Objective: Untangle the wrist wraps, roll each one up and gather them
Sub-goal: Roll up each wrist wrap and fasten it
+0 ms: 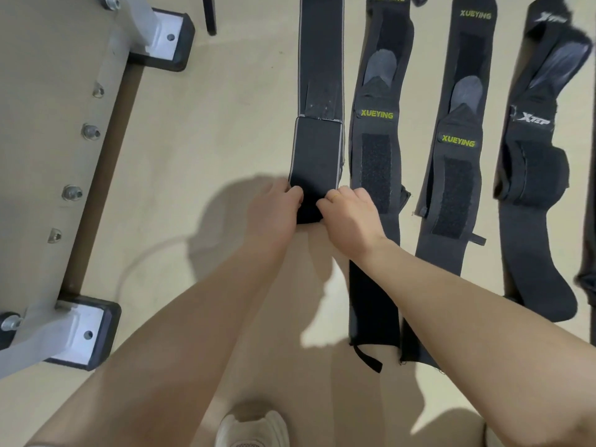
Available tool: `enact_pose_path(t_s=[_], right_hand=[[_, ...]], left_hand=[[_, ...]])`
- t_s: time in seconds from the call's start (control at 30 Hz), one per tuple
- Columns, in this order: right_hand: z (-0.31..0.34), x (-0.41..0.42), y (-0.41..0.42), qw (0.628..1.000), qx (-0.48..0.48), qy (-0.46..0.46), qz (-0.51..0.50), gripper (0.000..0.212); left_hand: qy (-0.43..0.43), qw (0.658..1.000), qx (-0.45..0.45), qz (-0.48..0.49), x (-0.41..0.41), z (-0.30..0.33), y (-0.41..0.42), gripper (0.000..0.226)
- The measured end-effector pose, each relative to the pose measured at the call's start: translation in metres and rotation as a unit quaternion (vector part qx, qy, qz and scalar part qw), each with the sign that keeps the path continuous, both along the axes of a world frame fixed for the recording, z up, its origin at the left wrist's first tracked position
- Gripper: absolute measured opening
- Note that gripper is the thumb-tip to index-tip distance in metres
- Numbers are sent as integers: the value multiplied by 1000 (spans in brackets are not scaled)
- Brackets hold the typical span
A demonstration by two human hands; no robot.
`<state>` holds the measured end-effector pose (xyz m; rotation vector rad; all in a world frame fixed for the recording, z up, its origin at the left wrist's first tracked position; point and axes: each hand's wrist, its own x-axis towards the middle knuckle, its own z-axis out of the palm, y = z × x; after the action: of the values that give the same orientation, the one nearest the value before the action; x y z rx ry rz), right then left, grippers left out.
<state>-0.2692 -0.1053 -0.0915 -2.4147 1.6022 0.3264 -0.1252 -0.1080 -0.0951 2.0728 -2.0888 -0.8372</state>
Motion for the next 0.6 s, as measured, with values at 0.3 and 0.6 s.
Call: enact_pose_path(t_s=[0.3,0.6], right_hand=[[6,-3,-23,977,111,-104,-152,14],[2,2,-25,989,-143,-29,-21,22]], left_hand=[[31,995,-9,-95,6,3,-11,26],[9,998,25,-51,-6,-1,-42,23]])
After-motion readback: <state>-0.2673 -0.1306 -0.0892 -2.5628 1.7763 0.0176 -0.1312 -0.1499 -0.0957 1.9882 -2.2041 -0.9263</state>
